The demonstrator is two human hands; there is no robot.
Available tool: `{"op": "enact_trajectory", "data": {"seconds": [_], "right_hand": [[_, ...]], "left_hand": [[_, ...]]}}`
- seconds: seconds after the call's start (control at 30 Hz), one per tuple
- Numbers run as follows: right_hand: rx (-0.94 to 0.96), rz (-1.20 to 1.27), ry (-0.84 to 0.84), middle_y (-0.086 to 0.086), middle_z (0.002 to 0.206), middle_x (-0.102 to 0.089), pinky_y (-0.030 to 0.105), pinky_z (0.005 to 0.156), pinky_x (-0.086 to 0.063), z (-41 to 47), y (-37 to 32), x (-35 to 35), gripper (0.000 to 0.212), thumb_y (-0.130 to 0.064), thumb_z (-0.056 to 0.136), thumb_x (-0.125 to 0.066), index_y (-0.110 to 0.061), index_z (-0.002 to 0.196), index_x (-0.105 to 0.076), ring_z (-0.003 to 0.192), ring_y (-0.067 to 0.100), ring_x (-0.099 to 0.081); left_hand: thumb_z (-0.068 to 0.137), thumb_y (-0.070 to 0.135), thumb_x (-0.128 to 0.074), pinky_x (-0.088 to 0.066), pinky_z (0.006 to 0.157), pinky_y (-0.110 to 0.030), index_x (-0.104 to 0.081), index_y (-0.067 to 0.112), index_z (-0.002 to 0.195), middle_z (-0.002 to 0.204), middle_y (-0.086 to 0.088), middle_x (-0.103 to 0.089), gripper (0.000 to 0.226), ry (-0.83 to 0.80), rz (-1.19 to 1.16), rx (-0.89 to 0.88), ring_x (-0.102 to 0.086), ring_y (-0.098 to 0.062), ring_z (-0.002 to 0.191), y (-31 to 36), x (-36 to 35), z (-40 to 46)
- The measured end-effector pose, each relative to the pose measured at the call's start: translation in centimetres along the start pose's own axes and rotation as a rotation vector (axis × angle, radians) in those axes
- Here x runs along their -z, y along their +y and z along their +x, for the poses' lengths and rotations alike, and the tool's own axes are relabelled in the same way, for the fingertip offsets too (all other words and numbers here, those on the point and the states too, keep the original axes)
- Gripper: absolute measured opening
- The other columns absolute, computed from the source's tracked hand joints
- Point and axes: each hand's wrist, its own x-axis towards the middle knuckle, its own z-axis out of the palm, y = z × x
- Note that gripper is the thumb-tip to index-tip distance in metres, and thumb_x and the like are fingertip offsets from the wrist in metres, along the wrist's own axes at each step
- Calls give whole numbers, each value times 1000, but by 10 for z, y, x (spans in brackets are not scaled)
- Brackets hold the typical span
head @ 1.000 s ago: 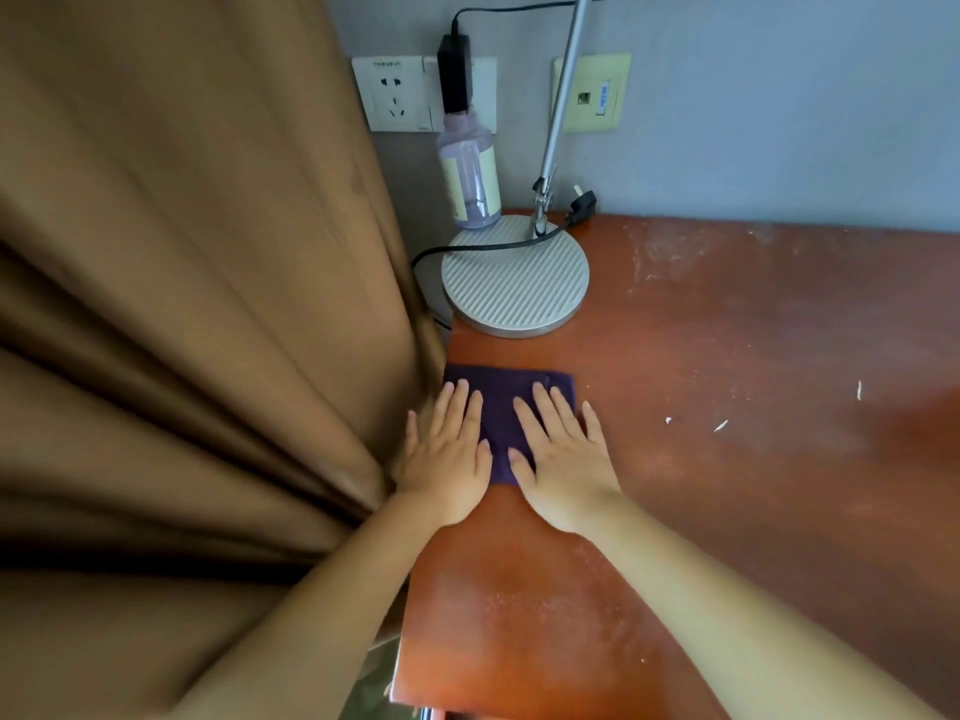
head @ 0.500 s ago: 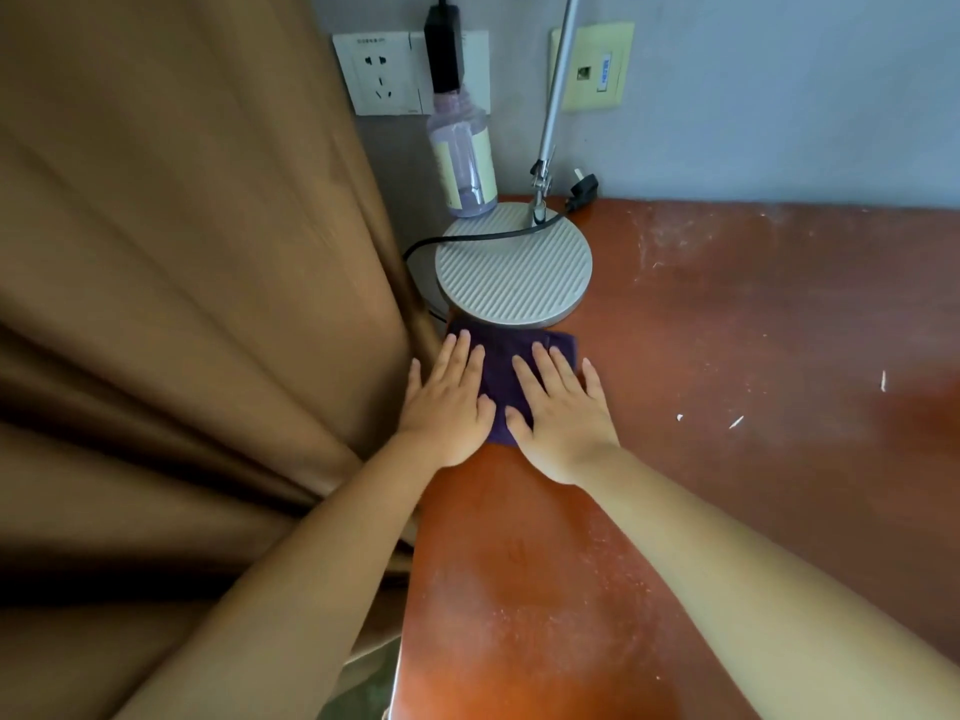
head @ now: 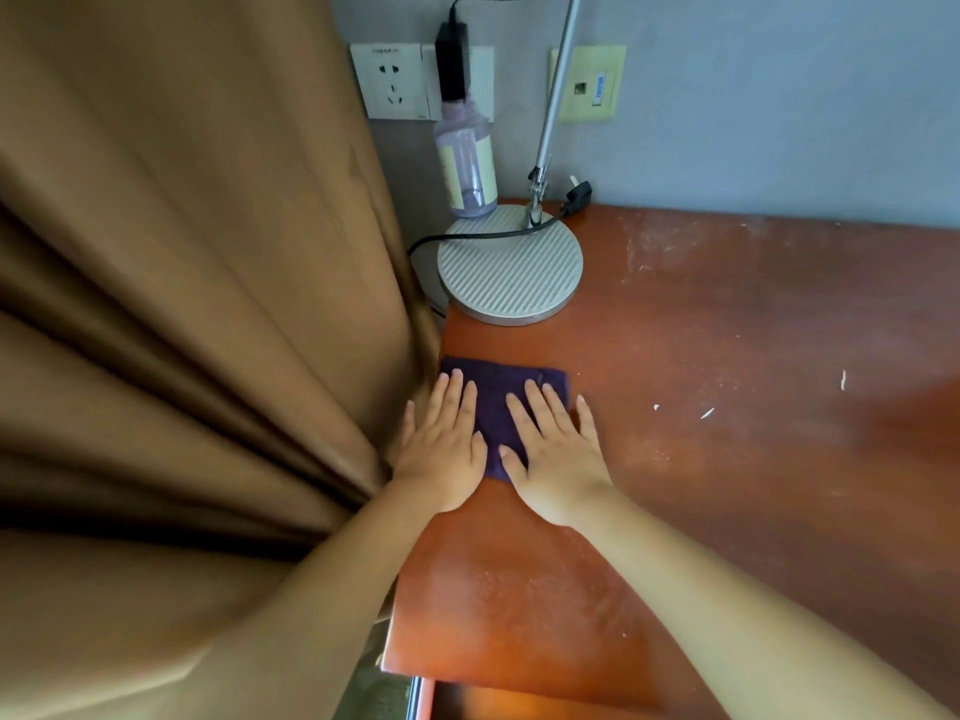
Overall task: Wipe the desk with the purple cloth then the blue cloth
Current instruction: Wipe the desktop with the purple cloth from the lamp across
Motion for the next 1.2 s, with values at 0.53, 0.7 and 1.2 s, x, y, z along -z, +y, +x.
{"op": "enact_trajectory", "data": {"seconds": [0.53, 0.7, 1.2], "right_hand": [[-29, 16, -12, 1, 160, 16, 49, 116, 14, 32, 8, 12, 62, -51, 100, -13, -26, 153, 7, 147, 17, 16], [11, 17, -5, 1, 159, 18, 47, 116, 16, -25, -9, -7, 71, -56, 88, 8, -25, 152, 11, 147, 18, 17], [29, 11, -3, -1, 160, 18, 46, 116, 16, -3, -5, -5, 62, -52, 100, -11, -26, 153, 10, 146, 15, 19]], "left_hand": [[102, 33, -16, 4, 119, -51, 12, 16, 152, 158, 0, 24, 60, -22, 18, -4, 25, -13, 144, -3, 17, 30], [102, 33, -15, 4, 119, -50, 16, 16, 151, 157, 0, 28, 60, -62, -4, 15, 27, -13, 143, 1, -6, -29], [102, 33, -14, 5, 118, -51, 14, 17, 151, 158, 1, 24, 59, -36, -26, 15, 24, -13, 144, -8, 0, -16]]}}
